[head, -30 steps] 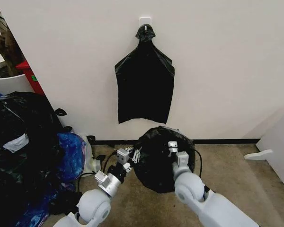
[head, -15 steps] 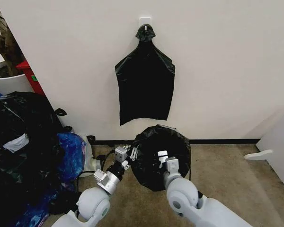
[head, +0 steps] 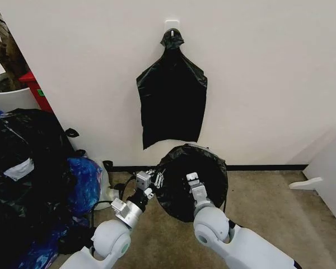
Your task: Place the garbage bag over the trash bin.
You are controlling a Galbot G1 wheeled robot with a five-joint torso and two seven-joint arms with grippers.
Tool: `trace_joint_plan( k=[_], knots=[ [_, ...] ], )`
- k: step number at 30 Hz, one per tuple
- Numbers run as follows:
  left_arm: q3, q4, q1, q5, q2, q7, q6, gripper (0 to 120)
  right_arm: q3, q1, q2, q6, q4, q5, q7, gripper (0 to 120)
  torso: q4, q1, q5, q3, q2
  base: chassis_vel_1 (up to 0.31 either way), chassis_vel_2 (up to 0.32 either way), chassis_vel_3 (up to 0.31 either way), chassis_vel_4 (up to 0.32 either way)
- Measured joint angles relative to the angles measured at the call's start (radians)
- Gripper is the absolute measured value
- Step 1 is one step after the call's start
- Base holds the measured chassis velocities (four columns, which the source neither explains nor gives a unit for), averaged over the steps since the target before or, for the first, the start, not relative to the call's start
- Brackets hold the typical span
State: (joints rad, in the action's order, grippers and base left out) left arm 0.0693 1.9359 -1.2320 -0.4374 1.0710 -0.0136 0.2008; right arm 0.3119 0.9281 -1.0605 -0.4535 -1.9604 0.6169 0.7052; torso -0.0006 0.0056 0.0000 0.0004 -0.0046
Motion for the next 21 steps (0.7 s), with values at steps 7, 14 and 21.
trace_joint_plan(
  k=[7,14,21],
  knots=[
    [-0.009,-0.006,0.010,-0.014,0.005,-0.008,0.002,4,0.037,-0.008,-0.016,-0.010,-0.027,0.161,0.014,0,0.0000,0.000,0.0000,0.000,0.000,0.000,0.000,0.000,0.000],
    [-0.010,0.018,0.002,-0.039,0.001,-0.028,0.015,4,0.057,-0.047,-0.044,-0.098,0.064,0.124,0.065,0,0.0001,0.000,0.0000,0.000,0.000,0.000,0.000,0.000,0.000],
    [0.000,0.028,-0.001,-0.045,-0.007,-0.031,0.018,4,0.051,-0.053,-0.026,-0.152,0.094,0.025,0.095,0,0.0000,0.000,0.0001,0.000,0.000,0.000,0.000,0.000,0.000]
  ],
)
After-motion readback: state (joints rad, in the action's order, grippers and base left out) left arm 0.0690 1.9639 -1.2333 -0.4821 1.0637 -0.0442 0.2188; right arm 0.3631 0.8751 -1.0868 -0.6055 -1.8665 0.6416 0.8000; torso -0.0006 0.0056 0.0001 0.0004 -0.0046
